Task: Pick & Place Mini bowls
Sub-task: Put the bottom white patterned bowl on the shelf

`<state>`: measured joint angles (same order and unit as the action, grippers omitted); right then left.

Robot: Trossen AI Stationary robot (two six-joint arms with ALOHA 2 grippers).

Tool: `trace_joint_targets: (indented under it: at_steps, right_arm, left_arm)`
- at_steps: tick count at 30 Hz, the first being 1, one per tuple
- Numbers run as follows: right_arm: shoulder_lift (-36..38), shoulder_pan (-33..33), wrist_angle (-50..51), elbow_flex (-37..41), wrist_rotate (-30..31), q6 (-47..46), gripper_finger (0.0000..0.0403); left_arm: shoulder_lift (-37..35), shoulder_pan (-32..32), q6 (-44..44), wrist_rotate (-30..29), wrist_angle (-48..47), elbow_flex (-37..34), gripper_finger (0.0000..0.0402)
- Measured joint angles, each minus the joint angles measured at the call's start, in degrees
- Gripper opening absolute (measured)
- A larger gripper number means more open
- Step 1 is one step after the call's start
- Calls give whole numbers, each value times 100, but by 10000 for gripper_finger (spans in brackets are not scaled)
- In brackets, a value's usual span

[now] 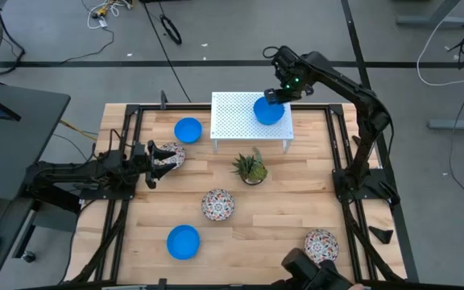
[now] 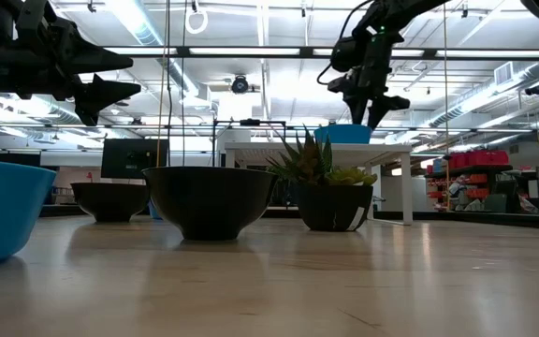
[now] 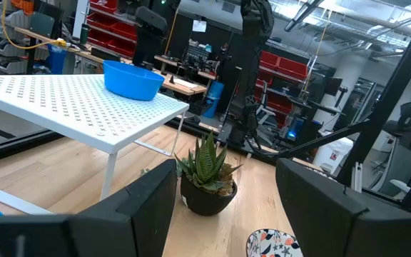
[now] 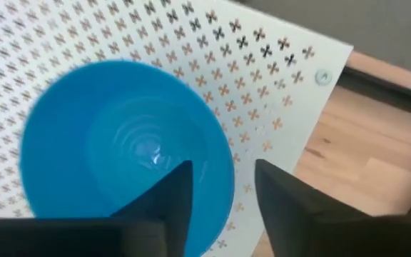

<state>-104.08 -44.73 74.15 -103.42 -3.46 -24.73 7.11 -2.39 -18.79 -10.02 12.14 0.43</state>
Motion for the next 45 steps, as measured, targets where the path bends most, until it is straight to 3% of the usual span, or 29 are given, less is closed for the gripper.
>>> trace_joint_targets:
  at_steps: [11,31,41,45]
  right_arm:
    - [559,-9,-274,0,2,318,223]
    - [1633,532,-2013,10,0,1891,231]
    - [2850,1163,-4543,1962,-2,1969,231]
    - [3354,1483,-4974,2623,0,1953,231]
  left_arm:
    - [-2,2,0,0,0,1,245]
    - [0,2,-1,0,0,1,245]
    - [0,0,0,0,0,0,245]
    - [-2,2,-2,0,0,1,245]
